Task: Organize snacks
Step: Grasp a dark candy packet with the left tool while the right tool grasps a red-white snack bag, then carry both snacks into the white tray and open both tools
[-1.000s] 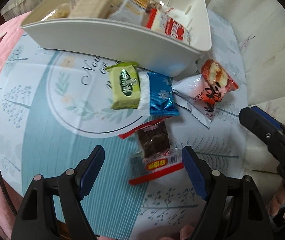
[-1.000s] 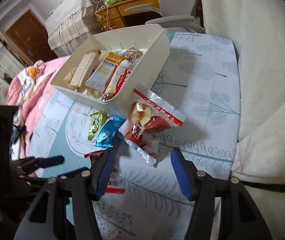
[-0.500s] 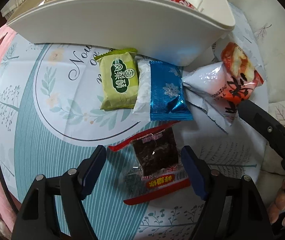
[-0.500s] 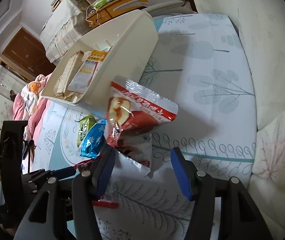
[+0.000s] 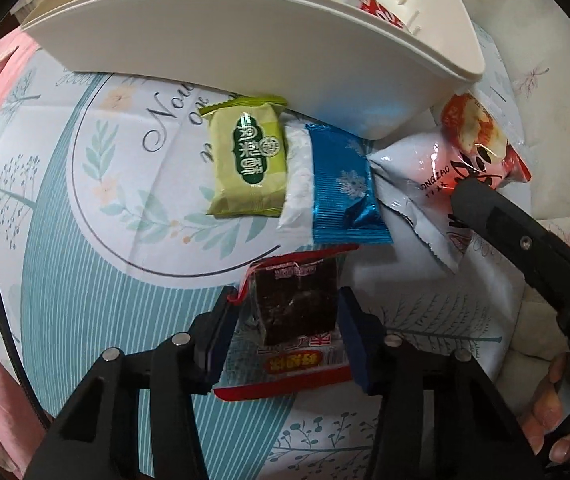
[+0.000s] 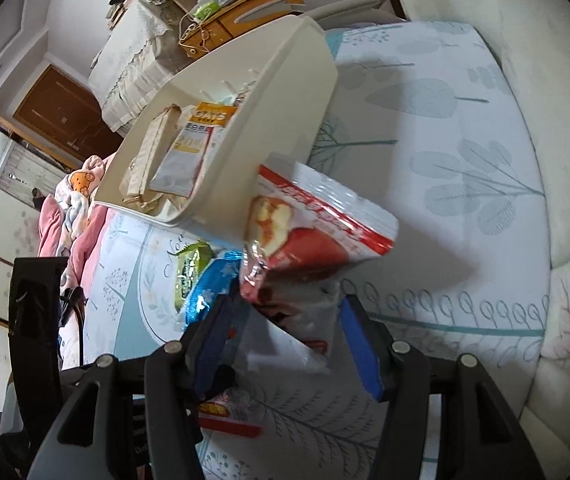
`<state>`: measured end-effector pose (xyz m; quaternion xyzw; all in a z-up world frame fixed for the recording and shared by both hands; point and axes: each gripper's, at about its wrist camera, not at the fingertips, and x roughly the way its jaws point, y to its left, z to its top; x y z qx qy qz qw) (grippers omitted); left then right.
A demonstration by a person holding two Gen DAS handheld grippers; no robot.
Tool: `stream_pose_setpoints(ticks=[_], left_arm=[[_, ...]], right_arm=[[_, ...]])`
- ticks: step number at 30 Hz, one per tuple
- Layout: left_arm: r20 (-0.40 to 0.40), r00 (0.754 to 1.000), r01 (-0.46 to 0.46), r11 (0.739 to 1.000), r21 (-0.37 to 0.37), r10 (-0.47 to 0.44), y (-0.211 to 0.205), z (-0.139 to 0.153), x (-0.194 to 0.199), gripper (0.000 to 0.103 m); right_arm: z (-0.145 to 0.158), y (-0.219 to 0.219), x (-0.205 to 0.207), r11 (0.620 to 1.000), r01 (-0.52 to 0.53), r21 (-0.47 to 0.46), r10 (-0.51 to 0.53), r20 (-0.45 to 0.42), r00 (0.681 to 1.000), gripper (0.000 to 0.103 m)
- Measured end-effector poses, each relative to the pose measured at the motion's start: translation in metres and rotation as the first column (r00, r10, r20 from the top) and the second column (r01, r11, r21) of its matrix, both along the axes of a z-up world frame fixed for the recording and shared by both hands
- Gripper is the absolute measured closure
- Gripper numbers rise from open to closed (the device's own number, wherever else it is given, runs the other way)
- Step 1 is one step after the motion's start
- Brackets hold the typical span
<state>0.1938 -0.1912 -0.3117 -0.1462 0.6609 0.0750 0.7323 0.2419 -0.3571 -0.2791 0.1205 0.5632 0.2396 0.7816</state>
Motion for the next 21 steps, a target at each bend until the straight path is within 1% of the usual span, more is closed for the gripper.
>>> stream_pose_setpoints(ticks=[2,4,6,8,10,13,14,15,18,21], left_arm=[[-0.007,1.0,-0.008,1.0,0.003,0.008,0.004,0.001,-0.002,0.057],[-0.013,1.0,-0.028,1.0,-0.001,0.028,0.012,0.003,-0.006,0.057],[-0.013,0.999,-0.043,0.999,-0.004,0.043,0.018,0.006,-0.008,0.057],[-0.006,0.999,-0.049,0.999,0.003,0.049,0.022,0.011,-0.011,0.057],[0.005,0.999,-0.05,0.999,0.004,0.05,0.028,0.017,-0.014,0.057],[0.029,0.998,-0.053,0.999,0.007,0.053,0.035,0.029,-0.018,0.057],[0.037,0.998,-0.052,0.999,0.009,0.052,0.034,0.035,-0.023,0.057],[0.044,0.998,-0.053,0.999,0.012,0.053,0.036,0.04,-0.025,0.057],[0.076,0.995,-0.07,0.997,0.021,0.068,0.044,0.057,-0.032,0.057],[0.102,0.992,-0.083,0.996,0.025,0.08,0.058,0.071,-0.042,0.057]], right_arm=[[-0.002,-0.001,0.003,1.0,0.01,0.018,-0.01,-0.021,1.0,0.052],[-0.003,-0.003,0.006,1.0,0.028,0.011,-0.027,-0.043,0.999,0.059],[-0.005,-0.007,0.007,0.998,0.047,0.034,-0.044,-0.063,0.997,0.06],[-0.004,-0.01,0.009,0.996,0.066,0.053,-0.062,-0.074,0.995,0.066],[-0.005,-0.01,0.009,0.997,0.065,0.036,-0.062,-0.086,0.994,0.075],[-0.005,-0.012,0.006,0.995,0.083,0.049,-0.078,-0.103,0.992,0.078],[-0.005,-0.014,0.005,0.994,0.092,0.062,-0.085,-0.113,0.99,0.082],[-0.004,-0.015,0.004,0.992,0.102,0.076,-0.092,-0.12,0.988,0.089],[0.0,-0.015,0.003,0.992,0.115,0.052,-0.108,-0.116,0.987,0.09],[0.008,-0.014,0.0,0.993,0.118,0.005,-0.117,-0.096,0.988,0.091]])
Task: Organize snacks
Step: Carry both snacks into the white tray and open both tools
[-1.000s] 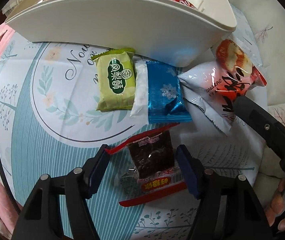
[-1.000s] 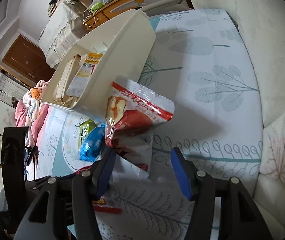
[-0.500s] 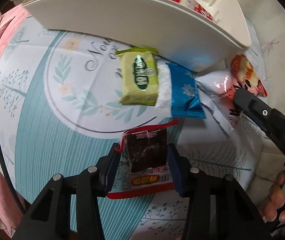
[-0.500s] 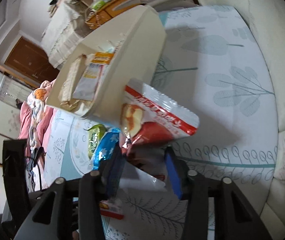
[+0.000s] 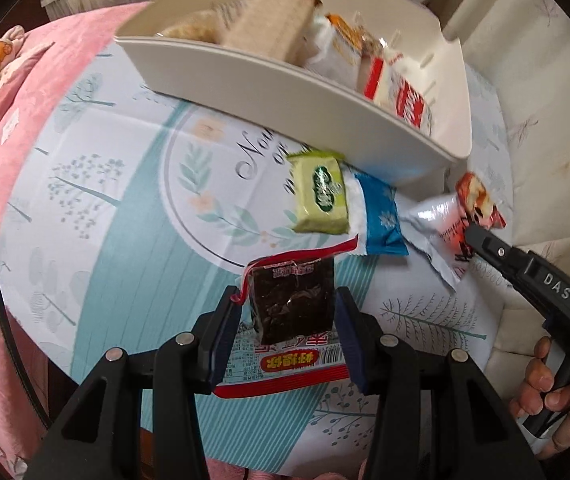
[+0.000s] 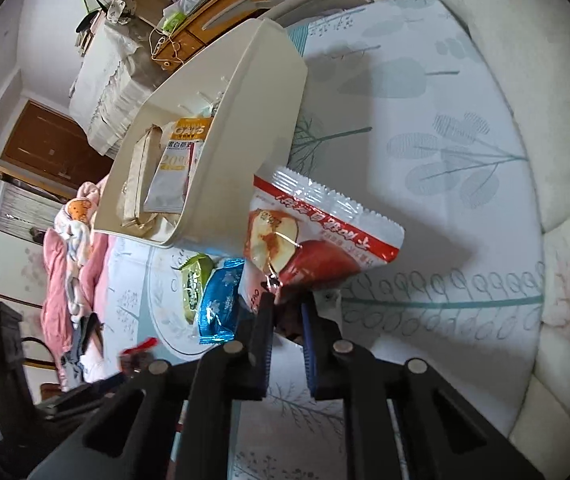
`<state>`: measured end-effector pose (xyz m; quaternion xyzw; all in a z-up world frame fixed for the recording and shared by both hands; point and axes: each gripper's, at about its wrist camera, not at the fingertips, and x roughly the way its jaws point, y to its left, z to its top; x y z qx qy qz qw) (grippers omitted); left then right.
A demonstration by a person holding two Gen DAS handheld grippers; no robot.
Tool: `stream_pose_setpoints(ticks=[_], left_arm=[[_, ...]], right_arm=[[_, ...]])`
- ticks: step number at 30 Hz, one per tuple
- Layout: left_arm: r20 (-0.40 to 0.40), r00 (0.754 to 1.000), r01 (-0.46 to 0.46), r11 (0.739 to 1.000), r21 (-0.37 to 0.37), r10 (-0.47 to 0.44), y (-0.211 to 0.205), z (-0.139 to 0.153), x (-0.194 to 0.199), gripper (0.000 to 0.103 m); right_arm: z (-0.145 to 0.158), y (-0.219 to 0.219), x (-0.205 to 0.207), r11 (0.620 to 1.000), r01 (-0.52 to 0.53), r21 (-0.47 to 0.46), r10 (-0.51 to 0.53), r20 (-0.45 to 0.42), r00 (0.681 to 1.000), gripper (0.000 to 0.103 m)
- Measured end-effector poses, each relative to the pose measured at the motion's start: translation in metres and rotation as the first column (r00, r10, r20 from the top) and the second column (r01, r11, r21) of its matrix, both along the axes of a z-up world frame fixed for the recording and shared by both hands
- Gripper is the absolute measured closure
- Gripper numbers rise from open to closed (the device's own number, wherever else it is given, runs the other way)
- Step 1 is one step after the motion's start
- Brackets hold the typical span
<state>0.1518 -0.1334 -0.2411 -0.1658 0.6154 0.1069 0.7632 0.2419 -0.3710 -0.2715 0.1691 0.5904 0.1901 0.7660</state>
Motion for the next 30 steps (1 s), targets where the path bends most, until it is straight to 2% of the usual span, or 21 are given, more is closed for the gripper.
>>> stream_pose_setpoints(ticks=[7,14,21,30], left_arm=[[0.039,0.999,-0.015,1.0,-0.002,0.015,0.017,0.022,-0.017,0.057],[0.051,0.998,-0.023,1.0,0.004,0.023,0.039,0.034,-0.02,0.057],[0.003,1.0,-0.009,0.999,-0.042,0.01,0.073,0.047,0.001,0.057],[0.021,0.995,0.097,0.994,-0.045,-0.097,0.118,0.07,0.044,0.057]], right_arm=[[0.019,-0.01,-0.013,0.994,0.077,-0.077,-0.074,0.042,0.996,0.093],[0.043,-0.018,-0.026,0.989,0.118,-0.09,-0.109,0.1,0.989,0.095],[0.08,-0.009,-0.035,0.984,0.158,-0.086,-0.141,0.183,0.973,0.095],[0.128,0.025,-0.034,0.969,0.224,-0.108,-0.183,0.299,0.937,0.095]])
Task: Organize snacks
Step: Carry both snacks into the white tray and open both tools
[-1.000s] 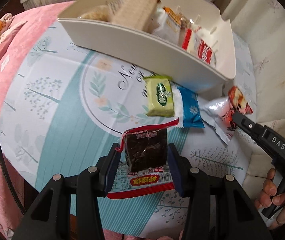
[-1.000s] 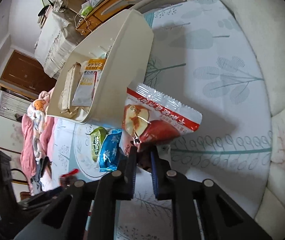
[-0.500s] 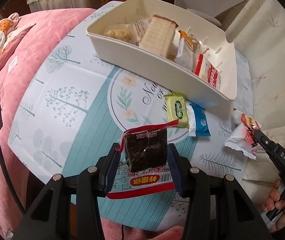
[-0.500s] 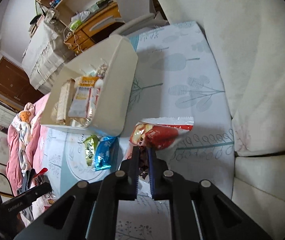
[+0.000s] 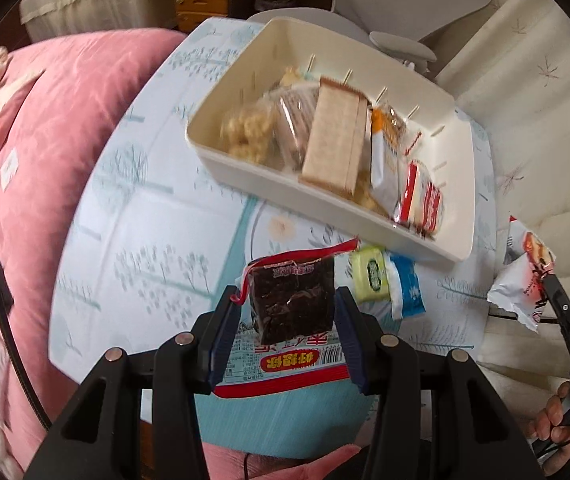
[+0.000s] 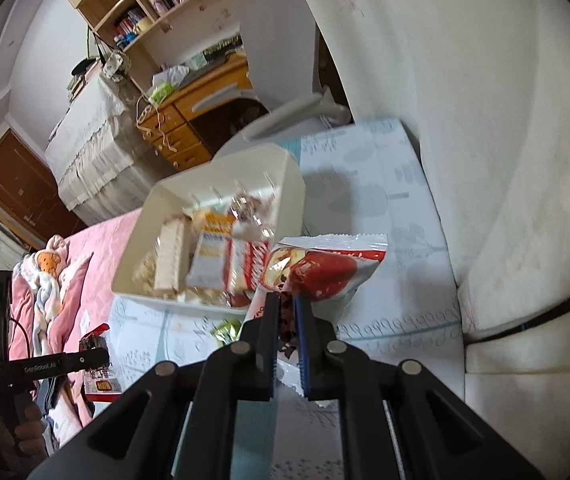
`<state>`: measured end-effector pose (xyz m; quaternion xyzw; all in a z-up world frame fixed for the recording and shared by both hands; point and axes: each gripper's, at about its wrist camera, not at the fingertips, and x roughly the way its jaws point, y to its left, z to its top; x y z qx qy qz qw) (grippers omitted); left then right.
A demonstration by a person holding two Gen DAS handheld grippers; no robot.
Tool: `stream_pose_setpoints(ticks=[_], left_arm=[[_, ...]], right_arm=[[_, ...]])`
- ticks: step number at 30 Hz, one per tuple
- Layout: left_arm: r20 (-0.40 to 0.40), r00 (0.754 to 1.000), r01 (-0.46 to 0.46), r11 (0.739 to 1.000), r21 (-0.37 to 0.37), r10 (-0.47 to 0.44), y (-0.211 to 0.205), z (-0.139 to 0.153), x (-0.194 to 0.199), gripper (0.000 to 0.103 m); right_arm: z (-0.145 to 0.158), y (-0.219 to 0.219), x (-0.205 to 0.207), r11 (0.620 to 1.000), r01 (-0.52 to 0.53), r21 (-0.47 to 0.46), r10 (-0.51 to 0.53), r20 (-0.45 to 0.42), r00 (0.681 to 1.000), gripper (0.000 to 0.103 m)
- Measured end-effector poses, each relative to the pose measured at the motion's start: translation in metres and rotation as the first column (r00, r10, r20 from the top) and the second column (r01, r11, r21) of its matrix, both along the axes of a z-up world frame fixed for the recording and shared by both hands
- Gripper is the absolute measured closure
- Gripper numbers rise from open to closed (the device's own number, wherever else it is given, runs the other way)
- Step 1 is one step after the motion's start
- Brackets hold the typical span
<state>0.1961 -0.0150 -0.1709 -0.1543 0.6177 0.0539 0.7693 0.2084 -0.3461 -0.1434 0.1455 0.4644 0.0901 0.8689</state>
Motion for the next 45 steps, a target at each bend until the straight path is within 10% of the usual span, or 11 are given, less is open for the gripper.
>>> stream_pose_setpoints(ticks=[19,38,45], left_arm=[[0.174,0.947,0.26,0.962,0.084,-0.271,0.059,0.018,0.103,0.056],[0.199,0.894,0.402,0.915,0.038,-0.401,0.054,0.007,0.111,0.028],[0.188,0.876,0.456,0.89,-0.026,-0.443,0.036,-0.002,0.086,0.025]], right_arm=[[0.025,0.136,0.034,0.977,-0.023,-0.211,0.078,0.252,0.965,0.097],[-0.006,0.155,0.02,0.954,0.087,-0.286,-0.054,0.122,0.991,0.095],[-0.01,0.144,0.001,0.94,0.124,-0.317,-0.097,0.099,0.99,0.075]])
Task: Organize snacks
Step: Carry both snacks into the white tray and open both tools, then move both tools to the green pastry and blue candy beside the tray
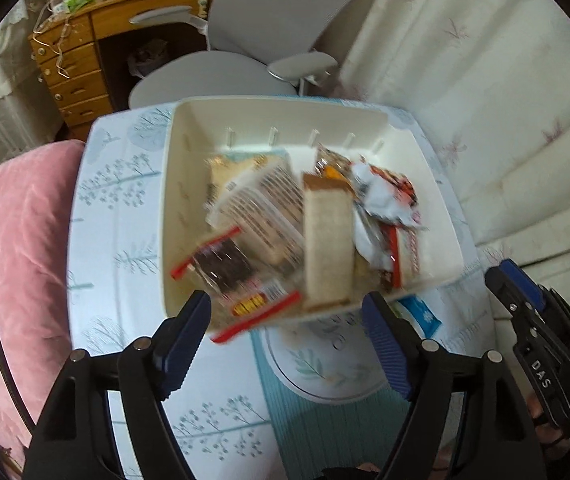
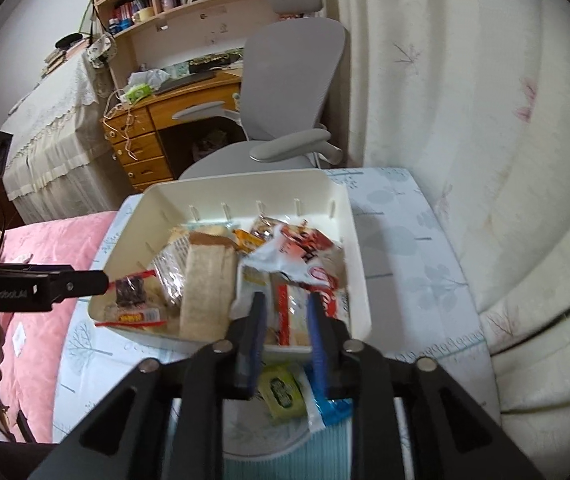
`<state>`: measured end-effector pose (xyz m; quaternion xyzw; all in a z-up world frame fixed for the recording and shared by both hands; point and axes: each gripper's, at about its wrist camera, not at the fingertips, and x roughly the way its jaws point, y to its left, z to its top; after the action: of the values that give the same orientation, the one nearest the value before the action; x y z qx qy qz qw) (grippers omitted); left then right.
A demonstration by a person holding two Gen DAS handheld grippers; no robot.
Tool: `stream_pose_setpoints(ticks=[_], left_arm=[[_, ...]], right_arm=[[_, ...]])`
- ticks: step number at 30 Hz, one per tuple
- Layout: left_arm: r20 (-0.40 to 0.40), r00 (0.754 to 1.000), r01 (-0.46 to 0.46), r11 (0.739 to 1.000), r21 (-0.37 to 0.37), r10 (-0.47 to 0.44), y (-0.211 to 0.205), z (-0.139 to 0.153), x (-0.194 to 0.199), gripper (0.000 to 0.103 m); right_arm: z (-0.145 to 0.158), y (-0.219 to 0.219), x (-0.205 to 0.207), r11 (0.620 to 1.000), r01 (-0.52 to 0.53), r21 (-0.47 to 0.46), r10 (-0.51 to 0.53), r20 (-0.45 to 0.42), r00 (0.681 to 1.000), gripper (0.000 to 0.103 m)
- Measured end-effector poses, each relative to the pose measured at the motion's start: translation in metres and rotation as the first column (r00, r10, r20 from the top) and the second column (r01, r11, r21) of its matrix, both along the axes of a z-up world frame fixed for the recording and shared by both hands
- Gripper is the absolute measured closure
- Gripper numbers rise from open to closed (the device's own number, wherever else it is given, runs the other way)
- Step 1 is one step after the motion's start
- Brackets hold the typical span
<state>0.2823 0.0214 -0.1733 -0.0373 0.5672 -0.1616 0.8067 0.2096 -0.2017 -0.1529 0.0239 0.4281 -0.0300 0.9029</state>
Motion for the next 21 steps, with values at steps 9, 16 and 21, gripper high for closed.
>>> stream_pose_setpoints(ticks=[9,16,21], left_arm=[[-0.061,0.996,0.068,0.998,0.018,-0.067,-0.029,-0.023,-0.028,0.024],[-0.134,0.986,0.1,0.995,0.028,-0.096,-0.05,-0.056,-0.036,0.023],[-0.165,0.981,0.11,0.993,0.033,-0.103,-0.067,-0.081,-0.038,0.023]], right_arm=[[-0.027,-0.02,-0.024,0.999,0.026,0.044,-0.023,-0.057,0.998,0.059],[-0.06,-0.033,-0.035,0.997,0.03,0.074,-0.021,-0.126,0.992,0.05],[-0.087,-0.04,-0.04,0.995,0.033,0.092,-0.017,-0.168,0.986,0.046]])
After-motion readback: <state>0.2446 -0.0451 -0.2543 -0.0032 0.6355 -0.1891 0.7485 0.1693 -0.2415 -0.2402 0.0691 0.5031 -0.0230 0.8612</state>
